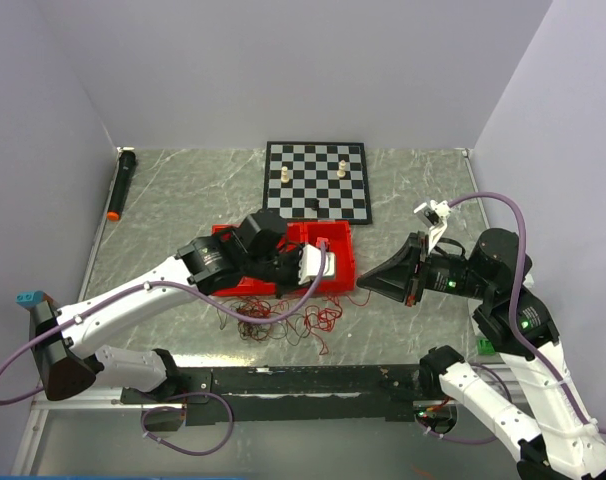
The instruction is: Untangle the cables
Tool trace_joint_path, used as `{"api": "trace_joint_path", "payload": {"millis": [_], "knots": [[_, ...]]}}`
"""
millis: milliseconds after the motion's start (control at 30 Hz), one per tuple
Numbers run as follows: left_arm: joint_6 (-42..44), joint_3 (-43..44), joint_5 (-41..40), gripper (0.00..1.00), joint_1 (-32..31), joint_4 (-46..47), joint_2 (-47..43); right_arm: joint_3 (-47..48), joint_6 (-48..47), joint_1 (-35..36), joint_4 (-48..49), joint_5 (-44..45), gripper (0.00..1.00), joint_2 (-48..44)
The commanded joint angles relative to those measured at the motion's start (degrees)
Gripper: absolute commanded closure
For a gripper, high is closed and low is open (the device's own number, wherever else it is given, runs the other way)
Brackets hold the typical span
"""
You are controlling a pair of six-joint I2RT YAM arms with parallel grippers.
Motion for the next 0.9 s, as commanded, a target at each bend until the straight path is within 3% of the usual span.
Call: {"api": "trace_joint_path", "payload": {"millis": [0,233,333,367,400,433,567,867], "knots": [[-1.06,1.39,4.0,0.99,1.93,1.01,-2.59,-0.06,-1.98,0.1,-0.19,3.31,1.0,-1.28],[-0.54,-2.82,4.88,0.99,4.56,-1.63,-6.63,1.78,-4.71,0.01,-4.67,11.23,1.0,-1.81],[-1.94,-4.67,6.2,0.99,5.71,-0.85,-8.04,1.44,-4.27,0.01,-3.72,10.11,1.0,-1.9],[-3.08,-4.67,6.29,0.94,5.71,-0.23,-7.95,1.26,-3.75,0.01,-3.01,8.96,1.0,-1.55],[-4.05,-4.5,6.29,0.64,5.71,0.65,-7.61,0.91,-3.22,0.01,-2.31,7.74,1.0,-1.11],[-5.19,-4.24,6.9,0.48,5.71,1.61,-7.17,0.56,-2.6,0.01,-1.43,6.94,1.0,-0.94],[-4.59,-4.23,10.68,0.41,5.8,4.08,-5.5,0.12,-1.19,0.01,0.86,4.65,1.0,-0.67],[-5.46,-3.1,12.35,0.38,5.71,12.17,-0.66,-1.55,1.09,0.01,4.46,-0.8,1.0,0.03]]}}
